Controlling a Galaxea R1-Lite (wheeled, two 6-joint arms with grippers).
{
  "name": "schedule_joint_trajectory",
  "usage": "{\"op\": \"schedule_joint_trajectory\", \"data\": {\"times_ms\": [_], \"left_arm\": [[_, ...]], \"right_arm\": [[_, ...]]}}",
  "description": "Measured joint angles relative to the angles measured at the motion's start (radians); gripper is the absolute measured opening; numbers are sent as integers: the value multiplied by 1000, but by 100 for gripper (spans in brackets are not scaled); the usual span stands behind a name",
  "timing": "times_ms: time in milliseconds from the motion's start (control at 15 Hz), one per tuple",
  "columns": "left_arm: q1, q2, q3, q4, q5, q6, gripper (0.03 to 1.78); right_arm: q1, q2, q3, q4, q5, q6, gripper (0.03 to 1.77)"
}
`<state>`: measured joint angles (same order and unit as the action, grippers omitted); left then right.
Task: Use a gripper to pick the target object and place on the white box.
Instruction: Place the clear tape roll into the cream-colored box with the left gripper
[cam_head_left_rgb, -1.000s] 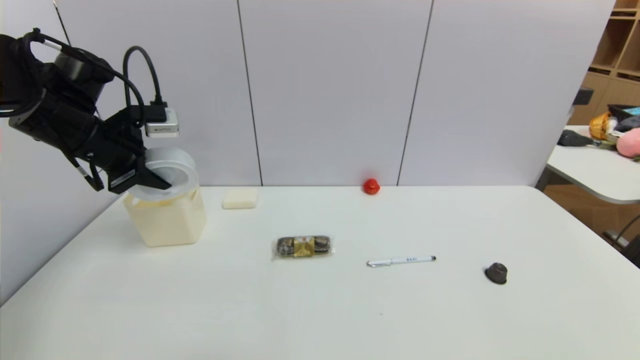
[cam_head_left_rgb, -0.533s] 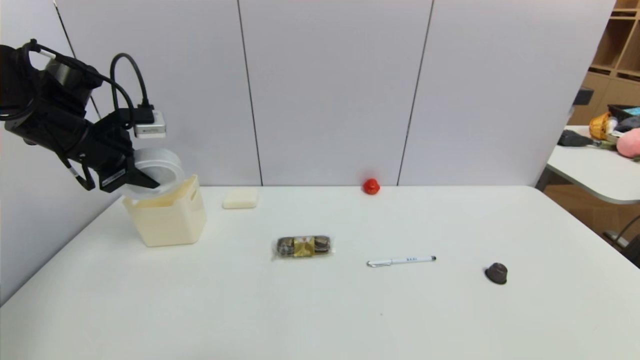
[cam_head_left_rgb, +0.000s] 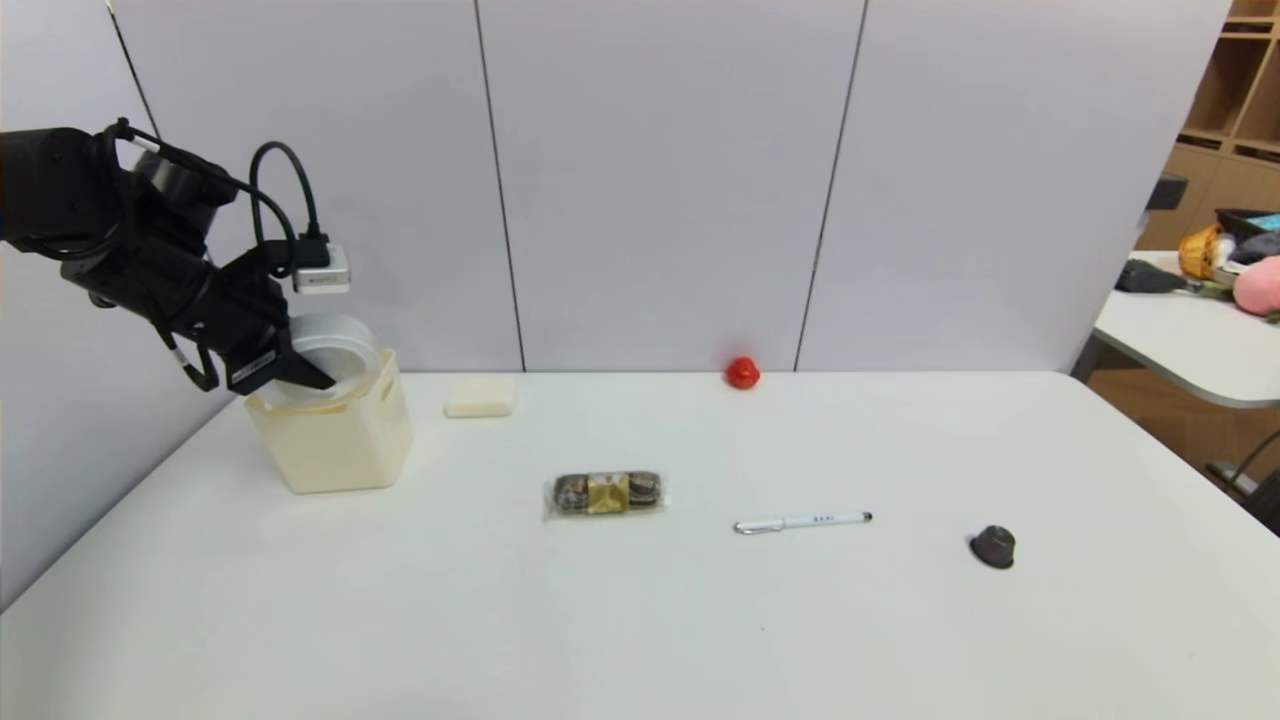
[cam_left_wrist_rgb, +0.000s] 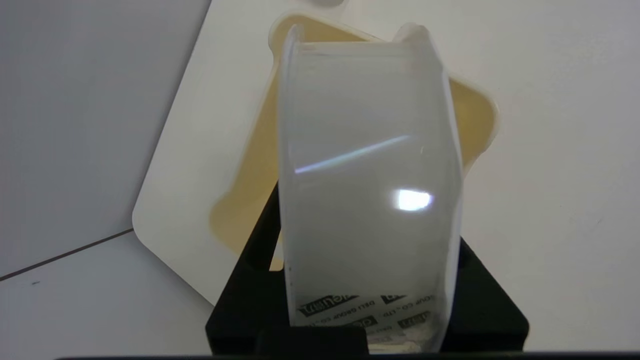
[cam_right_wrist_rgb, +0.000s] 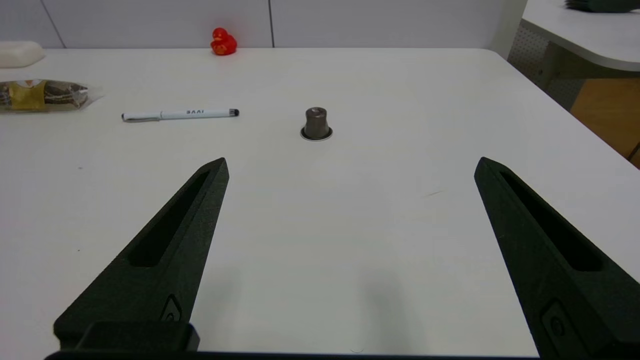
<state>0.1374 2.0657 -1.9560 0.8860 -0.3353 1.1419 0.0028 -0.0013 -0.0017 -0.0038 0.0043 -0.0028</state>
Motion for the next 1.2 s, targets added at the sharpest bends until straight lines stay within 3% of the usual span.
{"op": "schedule_joint_trajectory", "data": {"times_ms": [733, 933, 1200], "left_arm": [[-1, 60, -6, 0, -18, 1, 60], [-1, 62, -6, 1, -18, 1, 96], [-1, 58, -6, 1, -18, 1, 126]], "right_arm": [[0, 0, 0, 0, 0, 0, 170], [0, 0, 0, 0, 0, 0, 170], [0, 0, 0, 0, 0, 0, 170]]}}
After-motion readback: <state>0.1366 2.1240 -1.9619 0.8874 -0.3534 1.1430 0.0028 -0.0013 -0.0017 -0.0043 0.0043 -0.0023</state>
